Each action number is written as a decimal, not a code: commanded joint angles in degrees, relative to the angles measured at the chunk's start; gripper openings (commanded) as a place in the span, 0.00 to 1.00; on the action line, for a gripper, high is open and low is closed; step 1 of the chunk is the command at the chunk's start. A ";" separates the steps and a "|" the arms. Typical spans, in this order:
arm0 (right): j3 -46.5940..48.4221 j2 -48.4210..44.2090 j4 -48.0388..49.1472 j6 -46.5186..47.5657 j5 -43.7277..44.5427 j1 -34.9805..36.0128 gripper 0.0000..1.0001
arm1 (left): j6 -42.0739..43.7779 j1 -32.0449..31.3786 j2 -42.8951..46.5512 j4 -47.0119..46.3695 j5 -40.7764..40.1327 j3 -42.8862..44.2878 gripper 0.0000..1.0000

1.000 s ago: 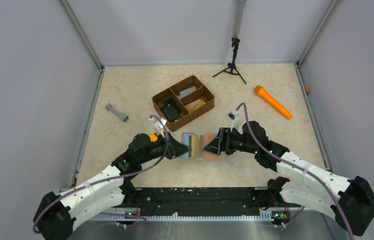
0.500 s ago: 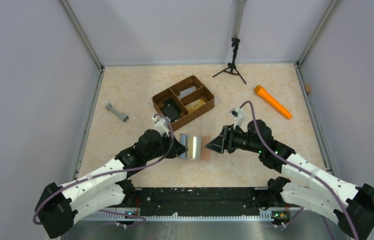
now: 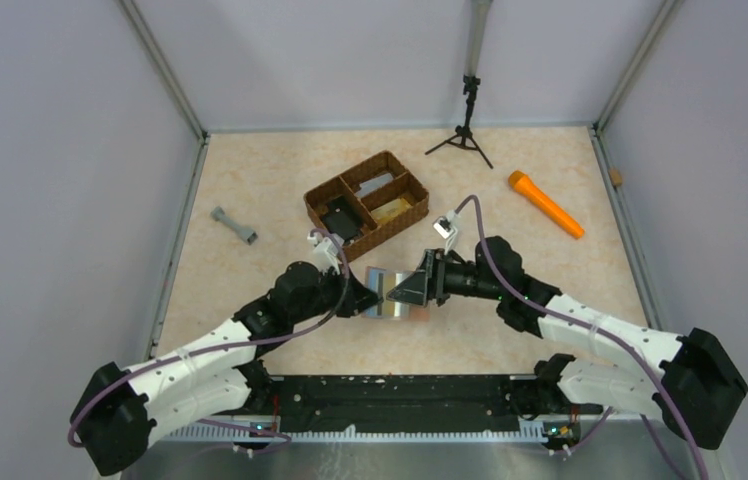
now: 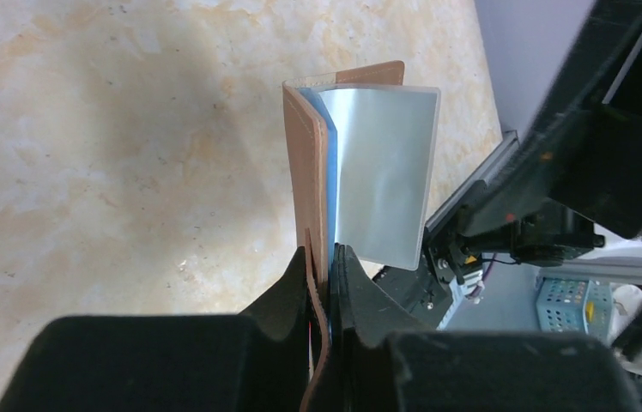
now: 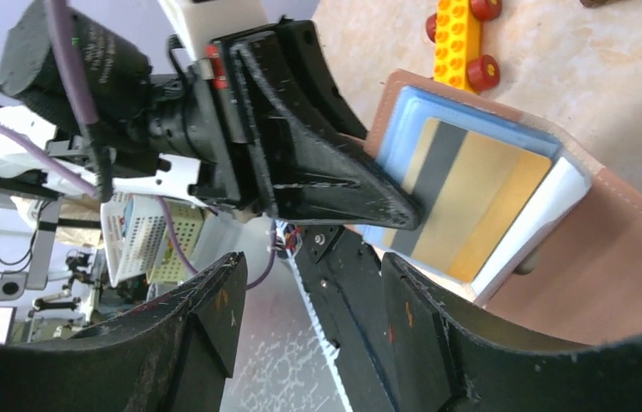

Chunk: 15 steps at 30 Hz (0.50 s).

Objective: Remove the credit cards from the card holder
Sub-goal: Remove the credit card from the card holder.

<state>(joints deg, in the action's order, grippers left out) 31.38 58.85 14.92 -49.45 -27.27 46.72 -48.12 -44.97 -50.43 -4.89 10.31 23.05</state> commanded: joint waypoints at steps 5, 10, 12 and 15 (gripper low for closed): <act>1.01 -0.48 -7.06 2.59 10.33 0.57 0.65 | -5.26 -0.13 2.85 -12.25 3.59 -2.88 0.00; 1.10 -4.13 -15.46 5.08 17.54 0.03 0.65 | -7.09 -0.12 4.20 -15.96 4.99 -3.84 0.00; 0.87 -5.46 -17.93 5.63 18.10 -0.65 0.65 | -7.45 -0.12 4.62 -16.91 5.64 -3.97 0.00; 0.01 -7.63 -18.96 5.75 16.72 -2.16 0.62 | -7.97 -0.12 4.92 -18.35 6.80 -3.98 0.00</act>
<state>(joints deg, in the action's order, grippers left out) 31.40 54.46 -0.64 -45.69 -12.51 46.15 -54.39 -44.95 -47.09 -15.53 14.59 19.05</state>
